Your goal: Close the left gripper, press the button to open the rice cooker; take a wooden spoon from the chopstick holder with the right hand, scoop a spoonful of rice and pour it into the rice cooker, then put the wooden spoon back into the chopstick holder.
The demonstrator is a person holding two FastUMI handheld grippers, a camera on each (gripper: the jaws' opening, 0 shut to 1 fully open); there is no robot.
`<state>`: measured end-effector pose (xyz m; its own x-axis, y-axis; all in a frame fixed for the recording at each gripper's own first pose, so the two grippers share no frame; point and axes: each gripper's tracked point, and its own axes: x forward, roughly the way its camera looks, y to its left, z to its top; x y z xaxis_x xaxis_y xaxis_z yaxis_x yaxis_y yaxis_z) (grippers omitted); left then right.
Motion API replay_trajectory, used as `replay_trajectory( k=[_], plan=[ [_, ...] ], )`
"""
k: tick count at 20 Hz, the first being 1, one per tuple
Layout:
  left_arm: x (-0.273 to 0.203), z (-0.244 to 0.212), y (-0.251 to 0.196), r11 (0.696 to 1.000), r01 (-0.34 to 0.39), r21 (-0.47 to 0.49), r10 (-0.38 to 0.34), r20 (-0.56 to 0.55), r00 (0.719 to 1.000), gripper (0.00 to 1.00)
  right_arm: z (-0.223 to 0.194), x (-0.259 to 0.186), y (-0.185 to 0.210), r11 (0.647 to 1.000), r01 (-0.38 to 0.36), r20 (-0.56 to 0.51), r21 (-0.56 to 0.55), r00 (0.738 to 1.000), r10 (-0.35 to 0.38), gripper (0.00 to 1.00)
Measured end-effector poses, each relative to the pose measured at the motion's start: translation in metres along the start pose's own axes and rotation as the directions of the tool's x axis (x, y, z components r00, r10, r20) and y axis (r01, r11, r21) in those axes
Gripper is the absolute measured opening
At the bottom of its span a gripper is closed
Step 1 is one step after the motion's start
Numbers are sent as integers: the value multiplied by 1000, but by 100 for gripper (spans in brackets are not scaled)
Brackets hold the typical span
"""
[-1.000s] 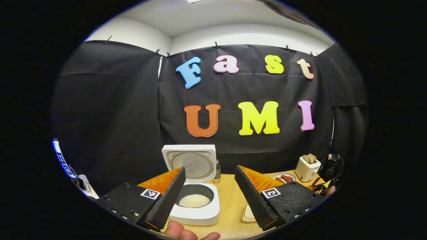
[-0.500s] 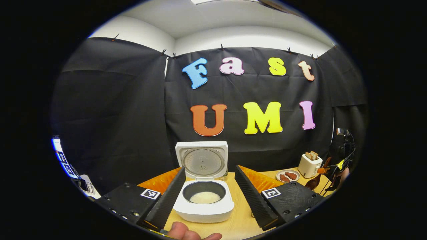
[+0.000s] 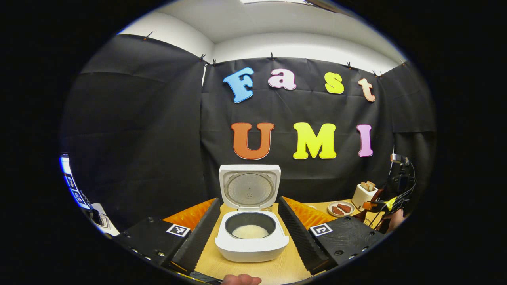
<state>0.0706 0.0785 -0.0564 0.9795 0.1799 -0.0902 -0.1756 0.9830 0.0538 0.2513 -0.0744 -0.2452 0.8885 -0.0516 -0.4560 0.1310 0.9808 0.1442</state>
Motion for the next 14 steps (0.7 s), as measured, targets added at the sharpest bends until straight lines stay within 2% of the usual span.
replay_trajectory(
  k=[4,8,12,14],
  plan=[
    [7,-8,10,1000,5,-16,-6,-42,999,94,-41,23,7,994,36,-25,-102,999,-38,10],
    [12,-12,21,1000,-11,-24,9,-69,998,94,-63,43,5,977,98,-1,-190,995,-100,9],
    [16,-18,26,1000,-17,-6,16,-95,995,94,-85,54,16,976,104,-15,-189,994,-109,10],
    [13,-20,35,1000,-20,1,20,-105,994,94,-91,56,29,984,77,-26,-160,996,-82,10]
  ],
)
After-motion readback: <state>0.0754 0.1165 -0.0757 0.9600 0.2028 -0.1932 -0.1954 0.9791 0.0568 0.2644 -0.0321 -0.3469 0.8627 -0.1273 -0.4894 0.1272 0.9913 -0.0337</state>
